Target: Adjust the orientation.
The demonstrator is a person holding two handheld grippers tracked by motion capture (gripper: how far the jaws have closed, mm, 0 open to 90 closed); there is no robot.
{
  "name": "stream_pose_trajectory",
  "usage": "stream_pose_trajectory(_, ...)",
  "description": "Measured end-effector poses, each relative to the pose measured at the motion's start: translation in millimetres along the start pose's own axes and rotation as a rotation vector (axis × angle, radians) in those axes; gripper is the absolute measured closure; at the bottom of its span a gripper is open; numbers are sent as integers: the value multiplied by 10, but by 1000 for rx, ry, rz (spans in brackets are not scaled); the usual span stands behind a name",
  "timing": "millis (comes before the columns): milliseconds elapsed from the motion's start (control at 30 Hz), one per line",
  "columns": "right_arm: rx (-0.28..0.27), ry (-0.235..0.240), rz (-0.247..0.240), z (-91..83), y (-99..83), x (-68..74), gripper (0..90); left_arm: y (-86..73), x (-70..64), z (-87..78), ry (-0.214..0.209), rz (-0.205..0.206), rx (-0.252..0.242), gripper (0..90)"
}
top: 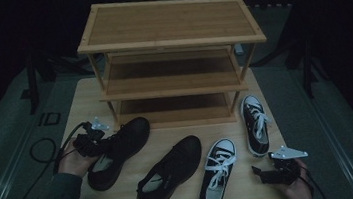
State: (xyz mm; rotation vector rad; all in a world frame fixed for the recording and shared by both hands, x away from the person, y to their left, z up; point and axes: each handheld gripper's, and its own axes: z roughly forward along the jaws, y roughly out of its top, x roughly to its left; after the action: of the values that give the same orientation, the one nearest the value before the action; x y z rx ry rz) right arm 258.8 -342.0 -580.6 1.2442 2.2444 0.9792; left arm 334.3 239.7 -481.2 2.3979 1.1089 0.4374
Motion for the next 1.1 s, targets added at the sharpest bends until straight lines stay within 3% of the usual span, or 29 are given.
stream_pose_trajectory(233, 0, 0, 0, 0, 0, 0, 122, 65, 81, 38, -8, 23, 5, 810)
stream_pose_trajectory(500, 0, 0, 0, 1, 1, 0, 122, 63, 149, 86, -27, -23, -8, 800)
stream_pose_trajectory(667, 0, 2, -3, 5, 5, -2, 121, 23, 184, 81, -97, -86, -32, 672)
stream_pose_trajectory(767, 0, 3, -3, 6, 6, -3, 122, -1, 199, 67, -112, -98, -35, 638)
stream_pose_trajectory(1100, 0, 1, -2, 7, 6, 1, 122, -60, 135, -86, -101, -123, -65, 478)
